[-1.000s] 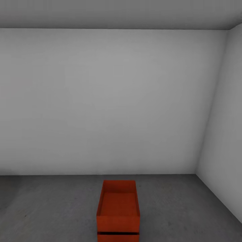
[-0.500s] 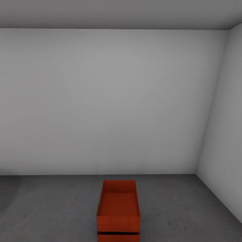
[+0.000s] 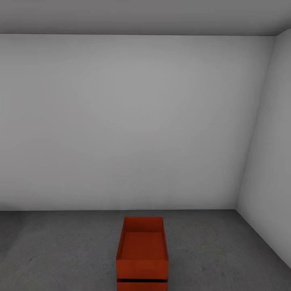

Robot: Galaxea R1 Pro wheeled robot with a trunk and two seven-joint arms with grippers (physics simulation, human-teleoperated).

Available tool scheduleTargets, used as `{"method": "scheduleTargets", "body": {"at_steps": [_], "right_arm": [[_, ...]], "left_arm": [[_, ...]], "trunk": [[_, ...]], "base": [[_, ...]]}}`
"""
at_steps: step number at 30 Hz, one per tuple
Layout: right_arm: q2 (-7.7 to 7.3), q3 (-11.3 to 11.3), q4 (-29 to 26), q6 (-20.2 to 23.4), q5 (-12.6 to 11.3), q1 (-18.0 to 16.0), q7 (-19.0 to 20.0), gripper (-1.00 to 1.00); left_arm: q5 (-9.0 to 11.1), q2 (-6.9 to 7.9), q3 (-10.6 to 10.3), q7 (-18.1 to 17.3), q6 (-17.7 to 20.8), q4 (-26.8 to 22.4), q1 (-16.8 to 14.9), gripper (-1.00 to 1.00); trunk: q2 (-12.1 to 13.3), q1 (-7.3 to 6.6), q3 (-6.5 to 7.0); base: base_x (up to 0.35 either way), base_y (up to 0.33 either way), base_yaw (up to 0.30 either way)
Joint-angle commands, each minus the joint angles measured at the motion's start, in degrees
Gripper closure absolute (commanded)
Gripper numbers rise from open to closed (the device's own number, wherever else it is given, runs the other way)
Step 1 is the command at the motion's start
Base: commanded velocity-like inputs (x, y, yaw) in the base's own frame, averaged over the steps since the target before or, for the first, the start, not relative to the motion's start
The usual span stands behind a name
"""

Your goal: Move the two storage containers from the living room to the garage. In the garage, place one container on the floor and stack the other container on top of it (either order is fine).

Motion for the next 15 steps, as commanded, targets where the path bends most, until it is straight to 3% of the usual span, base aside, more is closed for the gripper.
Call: {"method": "scheduleTargets", "body": {"at_steps": [1,15], "right_arm": [[0.04,0.5,0.2,-0.2,-0.6,-0.1,-0.1,-1.0],[0.03,0.5,0.1,-0.4,-0.3,-0.1,-0.1,-1.0]], "left_arm": [[0.6,0.01,-0.5,-0.2,-0.2,0.0,0.0,-1.0],[0.6,0.02,-0.4,-0.2,-0.2,-0.3,0.0,-1.0]], "trunk": [[-0.1,0.01,-0.09],[-0.1,0.01,-0.09]], "base": [[0.0,0.0,0.0],[0.0,0.0,0.0]]}}
